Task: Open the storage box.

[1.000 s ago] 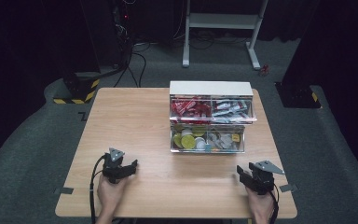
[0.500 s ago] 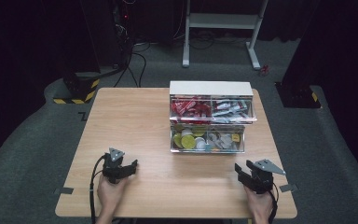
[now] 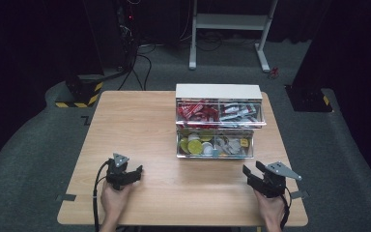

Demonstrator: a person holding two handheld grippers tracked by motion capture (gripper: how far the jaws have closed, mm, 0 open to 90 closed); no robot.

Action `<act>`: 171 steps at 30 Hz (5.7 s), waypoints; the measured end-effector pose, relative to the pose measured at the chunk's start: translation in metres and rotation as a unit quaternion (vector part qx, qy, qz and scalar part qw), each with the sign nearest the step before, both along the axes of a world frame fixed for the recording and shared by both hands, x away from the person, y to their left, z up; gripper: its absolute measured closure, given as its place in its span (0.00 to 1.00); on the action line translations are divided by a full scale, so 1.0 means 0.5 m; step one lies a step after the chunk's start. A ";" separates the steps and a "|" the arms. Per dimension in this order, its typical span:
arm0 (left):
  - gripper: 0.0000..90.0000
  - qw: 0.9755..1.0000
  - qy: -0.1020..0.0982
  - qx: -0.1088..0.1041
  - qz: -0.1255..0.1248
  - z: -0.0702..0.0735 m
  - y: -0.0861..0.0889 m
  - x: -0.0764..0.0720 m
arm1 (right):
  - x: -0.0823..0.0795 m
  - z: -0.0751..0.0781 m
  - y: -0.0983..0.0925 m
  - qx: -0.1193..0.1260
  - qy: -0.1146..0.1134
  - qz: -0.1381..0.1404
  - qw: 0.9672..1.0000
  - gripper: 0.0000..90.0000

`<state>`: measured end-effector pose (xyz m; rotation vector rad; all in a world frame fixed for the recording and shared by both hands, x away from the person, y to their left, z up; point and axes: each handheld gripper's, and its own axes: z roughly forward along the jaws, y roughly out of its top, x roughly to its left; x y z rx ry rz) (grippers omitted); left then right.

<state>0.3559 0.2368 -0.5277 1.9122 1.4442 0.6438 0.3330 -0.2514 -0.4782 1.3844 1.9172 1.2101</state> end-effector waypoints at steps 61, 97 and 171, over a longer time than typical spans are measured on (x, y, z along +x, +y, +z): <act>0.29 1.000 0.000 0.000 0.000 0.000 0.000 0.000 | 0.042 0.156 0.027 0.007 -0.050 0.075 0.996 0.54; 0.29 1.000 0.000 -0.001 -0.001 0.000 0.000 0.000 | 0.093 0.248 0.063 -0.004 -0.053 0.093 0.994 0.70; 0.28 0.999 0.000 -0.024 -0.025 0.035 -0.002 0.003 | 0.165 0.347 0.088 -0.007 -0.065 0.063 0.996 0.61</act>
